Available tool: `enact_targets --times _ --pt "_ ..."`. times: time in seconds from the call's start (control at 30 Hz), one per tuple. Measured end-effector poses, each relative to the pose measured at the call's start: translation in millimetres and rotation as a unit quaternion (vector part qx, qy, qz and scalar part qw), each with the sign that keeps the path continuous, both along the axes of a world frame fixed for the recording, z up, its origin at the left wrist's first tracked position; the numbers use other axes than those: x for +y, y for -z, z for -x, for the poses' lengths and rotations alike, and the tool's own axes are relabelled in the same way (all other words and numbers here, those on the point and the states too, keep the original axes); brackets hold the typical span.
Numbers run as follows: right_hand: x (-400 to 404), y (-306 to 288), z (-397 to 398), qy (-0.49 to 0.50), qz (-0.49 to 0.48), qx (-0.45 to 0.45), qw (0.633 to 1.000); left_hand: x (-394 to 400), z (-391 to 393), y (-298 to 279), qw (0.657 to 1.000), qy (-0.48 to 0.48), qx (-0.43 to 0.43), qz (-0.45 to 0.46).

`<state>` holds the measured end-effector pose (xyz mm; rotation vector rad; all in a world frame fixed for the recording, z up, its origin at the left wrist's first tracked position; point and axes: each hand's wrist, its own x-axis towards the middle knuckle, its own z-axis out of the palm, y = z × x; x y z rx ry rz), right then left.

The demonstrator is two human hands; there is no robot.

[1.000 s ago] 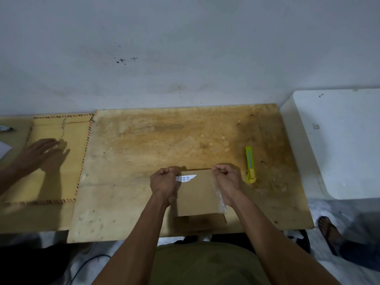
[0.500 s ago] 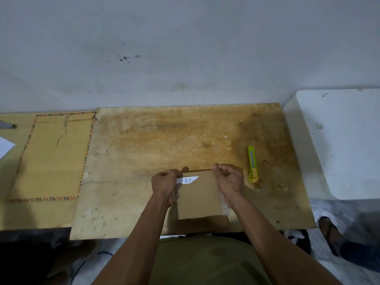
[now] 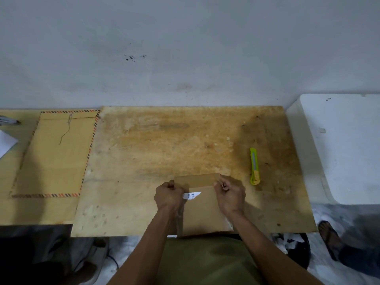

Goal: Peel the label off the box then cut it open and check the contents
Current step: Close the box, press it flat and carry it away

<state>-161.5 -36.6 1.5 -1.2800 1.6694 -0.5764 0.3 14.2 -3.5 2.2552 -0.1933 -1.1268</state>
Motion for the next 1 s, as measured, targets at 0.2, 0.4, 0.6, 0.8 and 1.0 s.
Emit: enact_targets --times 0.2,0.4,0.6,0.8,1.0 --pt "16.6 16.0 3.1 -0.069 0.077 0.097 0.99 9.7 9.2 3.5 0.994 0.061 -0.085 0.025" --pt "32.1 53.7 6.6 -0.1 0.075 0.188 0.974 22.8 17.8 12.3 0.959 0.169 -0.214 0.072" --pt "38.0 67.7 9.2 -0.128 0.162 0.22 0.953 34.8 35.6 32.8 0.925 0.193 -0.303 0.127" --pt "42.9 72.0 12.0 -0.204 0.197 0.251 0.926 52.0 33.3 69.3 0.904 0.279 -0.273 0.173" --pt "55.3 71.8 13.2 -0.276 0.116 0.333 0.894 61.1 42.1 77.2 0.874 0.352 -0.323 0.085"
